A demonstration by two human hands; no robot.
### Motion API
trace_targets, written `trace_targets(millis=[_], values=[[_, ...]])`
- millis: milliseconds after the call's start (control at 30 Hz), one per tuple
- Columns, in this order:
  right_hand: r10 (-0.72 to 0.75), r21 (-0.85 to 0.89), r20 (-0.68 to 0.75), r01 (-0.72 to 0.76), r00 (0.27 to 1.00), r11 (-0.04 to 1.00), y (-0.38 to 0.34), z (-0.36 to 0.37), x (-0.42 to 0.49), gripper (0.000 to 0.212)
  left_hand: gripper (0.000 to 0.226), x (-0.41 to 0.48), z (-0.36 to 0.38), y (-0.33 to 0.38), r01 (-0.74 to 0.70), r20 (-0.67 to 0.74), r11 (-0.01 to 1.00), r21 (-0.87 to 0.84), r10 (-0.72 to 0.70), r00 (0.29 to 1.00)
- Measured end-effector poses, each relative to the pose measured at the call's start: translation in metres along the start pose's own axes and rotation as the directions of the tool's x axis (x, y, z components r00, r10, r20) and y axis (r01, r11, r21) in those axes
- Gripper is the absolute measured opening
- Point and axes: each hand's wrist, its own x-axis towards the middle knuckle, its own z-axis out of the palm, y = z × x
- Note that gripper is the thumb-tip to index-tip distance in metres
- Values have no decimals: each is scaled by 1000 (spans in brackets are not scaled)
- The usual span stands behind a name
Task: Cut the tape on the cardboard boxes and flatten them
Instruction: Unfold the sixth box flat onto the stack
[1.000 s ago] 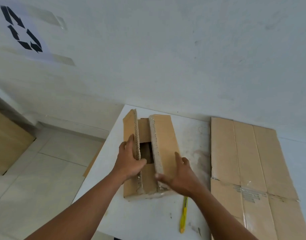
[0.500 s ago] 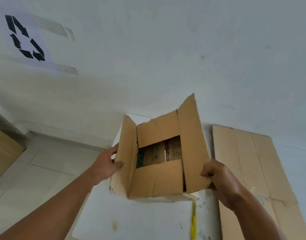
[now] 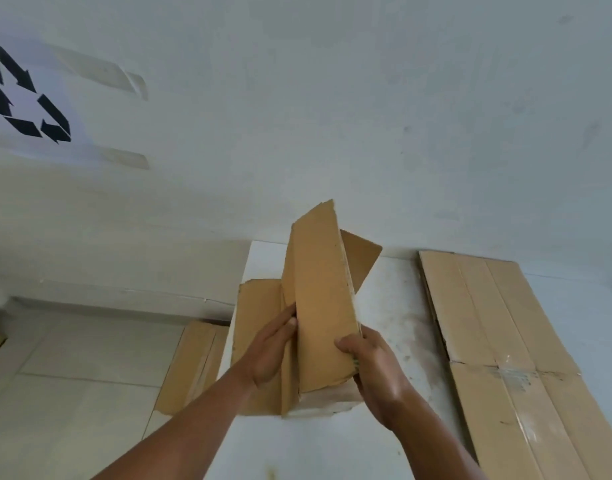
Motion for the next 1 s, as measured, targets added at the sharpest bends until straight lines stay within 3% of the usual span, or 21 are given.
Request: trace_targets(millis=[133, 200, 267, 367, 467, 567, 667, 767, 867, 900, 1000], values=[[-5, -65, -77, 0, 997, 998, 6, 19, -2, 39, 50, -21, -27, -8, -15, -230, 995, 102, 38, 972], [-15, -83, -105, 6, 994, 997, 8, 22, -2, 40, 56, -31, -50, -14, 33, -260, 990, 140, 4, 965], [-24, -75, -112, 16, 993, 997, 10, 24, -3, 38, 60, -39, -67, -13, 190, -168, 973, 134, -167, 972], [-36, -87, -130, 24, 991, 996, 14, 27, -3, 35, 61, -44, -77, 3, 414, 27, 894, 169, -424, 905], [-43, -94, -146, 29, 988, 995, 14, 28, -2, 31, 62, -22, -71, 14, 467, 57, 881, 76, -471, 880], [-55, -120, -140, 38, 989, 992, 12, 30, -4, 31, 67, 16, -52, 32, 497, 57, 832, -245, -499, 865], [-81, -169, -77, 67, 994, 983, 11, 31, -6, 30, 80, 49, -37, 58, 470, 118, 581, -665, -540, 834], [-81, -167, -42, 73, 996, 983, 10, 32, -9, 36, 89, 60, -31, 79, 403, 192, 301, -864, -543, 818], [-80, -189, -11, 76, 997, 979, 9, 31, -11, 47, 54, 66, -33, 89, 227, 114, 110, -968, -612, 782], [-84, -215, -1, 82, 996, 973, 8, 31, -12, 50, 51, 68, -37, 90, 179, 60, 125, -976, -633, 772], [-114, -413, 39, 120, 993, 903, 8, 37, -14, 62, 54, 73, -52, 82, 127, -226, 468, -874, -625, 747]])
